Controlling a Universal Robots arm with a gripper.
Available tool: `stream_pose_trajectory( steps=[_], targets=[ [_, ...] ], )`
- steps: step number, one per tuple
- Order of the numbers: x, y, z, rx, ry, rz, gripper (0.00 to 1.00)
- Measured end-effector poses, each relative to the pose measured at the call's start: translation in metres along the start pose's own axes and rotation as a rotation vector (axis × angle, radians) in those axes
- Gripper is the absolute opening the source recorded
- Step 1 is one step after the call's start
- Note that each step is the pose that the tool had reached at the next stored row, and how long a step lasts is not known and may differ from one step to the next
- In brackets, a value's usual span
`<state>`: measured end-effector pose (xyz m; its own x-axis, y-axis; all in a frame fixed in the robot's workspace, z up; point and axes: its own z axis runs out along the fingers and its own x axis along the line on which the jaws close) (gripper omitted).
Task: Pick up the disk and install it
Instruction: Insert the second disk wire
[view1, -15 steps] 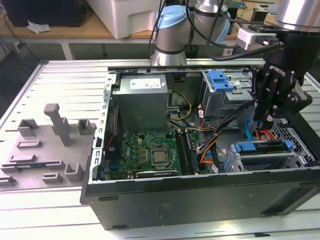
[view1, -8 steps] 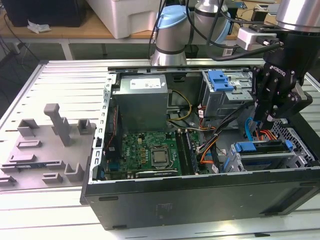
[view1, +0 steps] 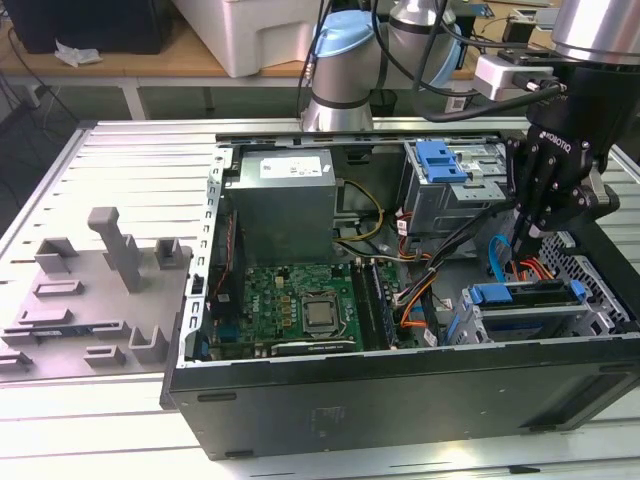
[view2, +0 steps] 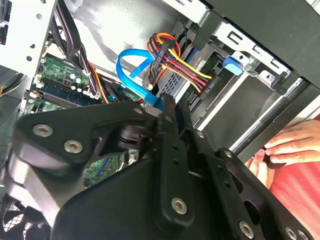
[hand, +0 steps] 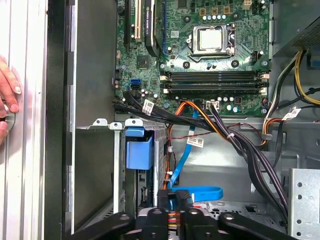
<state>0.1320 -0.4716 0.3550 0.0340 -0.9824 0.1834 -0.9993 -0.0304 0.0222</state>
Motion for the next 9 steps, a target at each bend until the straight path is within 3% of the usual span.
stream_pose_trajectory(
  steps=[1,9],
  targets=[
    [0.0,0.0,0.0,0.0,0.0,0.0,0.16],
    [0.0,0.0,0.0001,0.0,0.0001,0.0,0.16]
  ],
)
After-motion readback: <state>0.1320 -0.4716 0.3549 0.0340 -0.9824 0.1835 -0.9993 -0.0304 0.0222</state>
